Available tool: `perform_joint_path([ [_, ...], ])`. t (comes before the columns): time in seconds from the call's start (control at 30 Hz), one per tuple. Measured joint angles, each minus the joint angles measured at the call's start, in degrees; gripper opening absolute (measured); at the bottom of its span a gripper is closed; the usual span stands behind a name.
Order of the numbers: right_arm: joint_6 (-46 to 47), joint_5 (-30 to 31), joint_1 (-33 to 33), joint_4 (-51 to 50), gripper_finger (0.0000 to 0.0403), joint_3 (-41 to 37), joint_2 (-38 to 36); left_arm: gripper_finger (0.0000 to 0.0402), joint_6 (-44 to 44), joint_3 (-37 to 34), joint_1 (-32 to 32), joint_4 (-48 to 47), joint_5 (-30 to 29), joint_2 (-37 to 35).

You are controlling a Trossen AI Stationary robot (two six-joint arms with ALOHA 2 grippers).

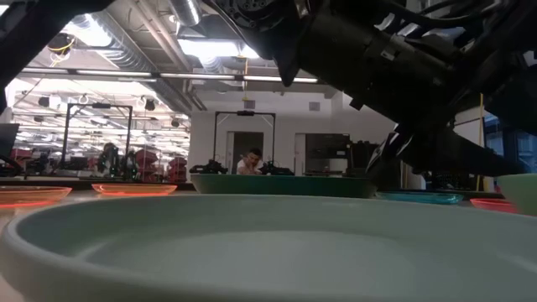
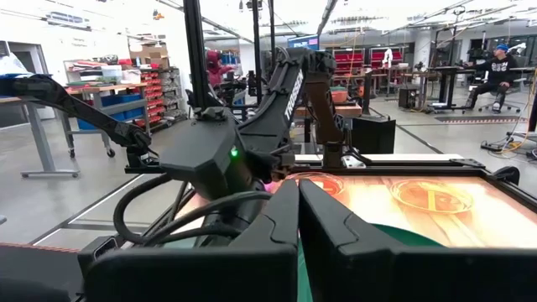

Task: Stack plastic plates
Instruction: Stack the green plate on top of the dark green plate

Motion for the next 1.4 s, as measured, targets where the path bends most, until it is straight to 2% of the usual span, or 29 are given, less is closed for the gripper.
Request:
perform_joint_path([
  [0.27,0.00,-0.04,0.00,-0.20,0.0003,-0.02,-0.01,0.0167,4.89,-0.04,0.72,-2.51,-0.75,-3.08],
  [0.53,0.00,-0.07,0.04,-0.73,0.0003,-0.02,0.01,0.0167,5.85,-0.03,0.43,-12.94,-3.31,-5.00],
  [0.7,-0.01,-0.07,0.04,-0.64,0.0003,-0.02,-0.01,0.0167,2.91,-0.04,-0.36,-12.42,-1.77,-3.25],
  [1.0,0.00,-0.02,0.00,-0.17,0.0003,-0.02,-0.01,0.0167,2.64,-0.04,-0.62,-11.93,-1.66,-1.91],
  [1.13,0.00,0.00,0.00,-0.02,0.0003,-0.02,-0.01,0.0167,2.55,-0.06,-0.34,-12.39,0.31,-1.49],
  [1.27,0.00,0.03,0.00,-0.01,0.0003,-0.02,-0.01,0.0151,2.64,-0.04,-0.27,-11.98,-0.17,-1.51],
  [1.4,-0.01,0.04,0.00,0.01,0.0003,-0.02,-0.01,0.0116,3.12,-0.04,-0.27,-12.34,1.10,-1.51],
])
